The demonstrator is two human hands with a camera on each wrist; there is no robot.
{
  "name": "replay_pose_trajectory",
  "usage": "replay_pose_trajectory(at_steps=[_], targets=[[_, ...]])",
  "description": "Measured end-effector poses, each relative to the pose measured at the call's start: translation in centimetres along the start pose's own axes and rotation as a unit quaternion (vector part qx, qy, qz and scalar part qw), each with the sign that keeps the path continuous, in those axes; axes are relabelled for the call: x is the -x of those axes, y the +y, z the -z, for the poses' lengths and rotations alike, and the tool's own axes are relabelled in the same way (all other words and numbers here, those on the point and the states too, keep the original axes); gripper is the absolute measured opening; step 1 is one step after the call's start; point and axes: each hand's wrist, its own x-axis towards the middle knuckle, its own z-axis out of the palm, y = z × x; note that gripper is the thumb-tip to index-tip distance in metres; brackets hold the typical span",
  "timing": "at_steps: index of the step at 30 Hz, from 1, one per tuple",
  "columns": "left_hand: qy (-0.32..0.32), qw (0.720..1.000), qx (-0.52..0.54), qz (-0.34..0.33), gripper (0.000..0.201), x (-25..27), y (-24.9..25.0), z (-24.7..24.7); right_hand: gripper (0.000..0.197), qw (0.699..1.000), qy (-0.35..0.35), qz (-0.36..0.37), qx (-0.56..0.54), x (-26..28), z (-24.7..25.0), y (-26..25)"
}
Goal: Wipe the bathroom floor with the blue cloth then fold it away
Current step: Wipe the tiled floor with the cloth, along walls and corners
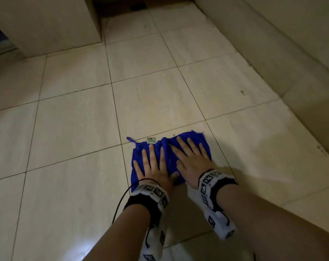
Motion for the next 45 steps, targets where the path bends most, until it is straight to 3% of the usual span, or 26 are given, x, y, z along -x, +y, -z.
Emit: replay_pose_trajectory(at_steps=[8, 11, 14, 17, 19, 21, 25, 29, 32, 45], targets=[[-0.030, 0.996, -0.045, -0.077, 0.090, 6.9, -2.7, -3.2, 0.061, 0.997, -0.046, -0.059, -0.019, 8.6, -2.7, -2.7], [-0.017, 0.996, -0.035, -0.075, 0.096, 9.4, -3.3, -4.8, 0.062, 0.994, -0.053, -0.086, -0.034, 11.9, -3.6, -2.6], [-0.010, 0.999, -0.021, -0.049, 0.080, 11.2, -3.6, -6.3, 0.061, 0.988, -0.051, -0.139, -0.033, 14.8, -4.3, -2.3], [0.058, 0.997, 0.017, -0.043, 0.077, 12.8, -3.4, -8.0, 0.060, 0.984, -0.043, -0.166, -0.044, 16.0, -5.1, -2.7], [0.032, 0.997, 0.048, -0.041, 0.077, 13.5, -3.0, -8.6, 0.060, 0.983, -0.039, -0.171, -0.058, 16.0, -5.4, -2.9], [0.041, 0.998, 0.029, -0.035, 0.078, 12.6, -3.0, -9.7, 0.059, 0.982, -0.040, -0.172, -0.063, 15.7, -5.5, -2.8], [0.010, 0.999, 0.023, -0.031, 0.094, 11.8, -2.7, -6.7, 0.067, 0.984, -0.029, -0.168, -0.056, 14.6, -5.7, -2.4], [0.003, 0.999, -0.001, -0.044, 0.082, 8.5, -2.3, -5.3, 0.071, 0.989, -0.029, -0.139, -0.038, 11.8, -4.8, -1.1], [0.002, 0.998, -0.023, -0.056, 0.080, 5.6, -1.7, -2.9, 0.064, 0.991, -0.023, -0.129, -0.024, 9.3, -4.0, 0.3], [0.047, 0.997, 0.002, -0.061, 0.080, -5.3, 2.8, 2.1, 0.062, 0.981, 0.038, -0.190, -0.023, 2.9, -2.3, 2.3]])
